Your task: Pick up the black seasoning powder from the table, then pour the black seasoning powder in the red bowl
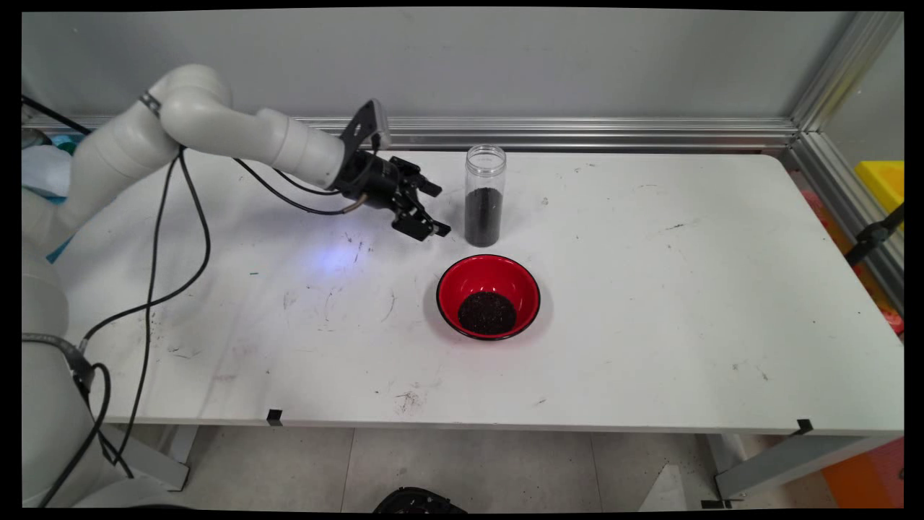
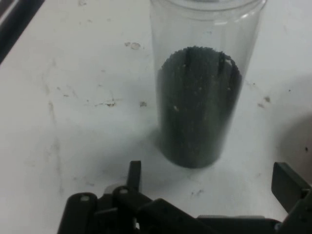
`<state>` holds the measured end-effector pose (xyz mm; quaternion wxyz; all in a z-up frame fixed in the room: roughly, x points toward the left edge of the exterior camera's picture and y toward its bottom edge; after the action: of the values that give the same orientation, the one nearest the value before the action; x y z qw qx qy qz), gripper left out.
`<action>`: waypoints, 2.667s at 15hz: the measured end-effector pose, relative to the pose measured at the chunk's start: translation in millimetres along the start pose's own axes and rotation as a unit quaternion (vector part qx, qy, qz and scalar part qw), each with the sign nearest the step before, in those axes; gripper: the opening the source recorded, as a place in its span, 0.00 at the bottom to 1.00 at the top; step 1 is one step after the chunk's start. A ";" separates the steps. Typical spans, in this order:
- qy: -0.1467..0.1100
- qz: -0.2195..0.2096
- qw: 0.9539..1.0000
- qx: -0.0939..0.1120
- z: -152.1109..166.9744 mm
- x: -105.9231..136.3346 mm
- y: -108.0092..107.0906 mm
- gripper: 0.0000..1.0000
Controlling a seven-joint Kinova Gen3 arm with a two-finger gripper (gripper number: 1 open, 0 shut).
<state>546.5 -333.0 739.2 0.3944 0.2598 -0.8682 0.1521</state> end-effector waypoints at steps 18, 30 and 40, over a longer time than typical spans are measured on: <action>0.019 -0.011 1.000 -0.011 75.3 -10.0 -7.4 1.00; 0.017 -0.004 1.000 -0.019 84.1 -14.4 -5.7 0.00; 0.026 0.017 0.999 -0.024 51.0 17.4 1.0 0.00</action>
<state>505.4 -361.8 719.7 0.4204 0.2310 -0.8655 0.1444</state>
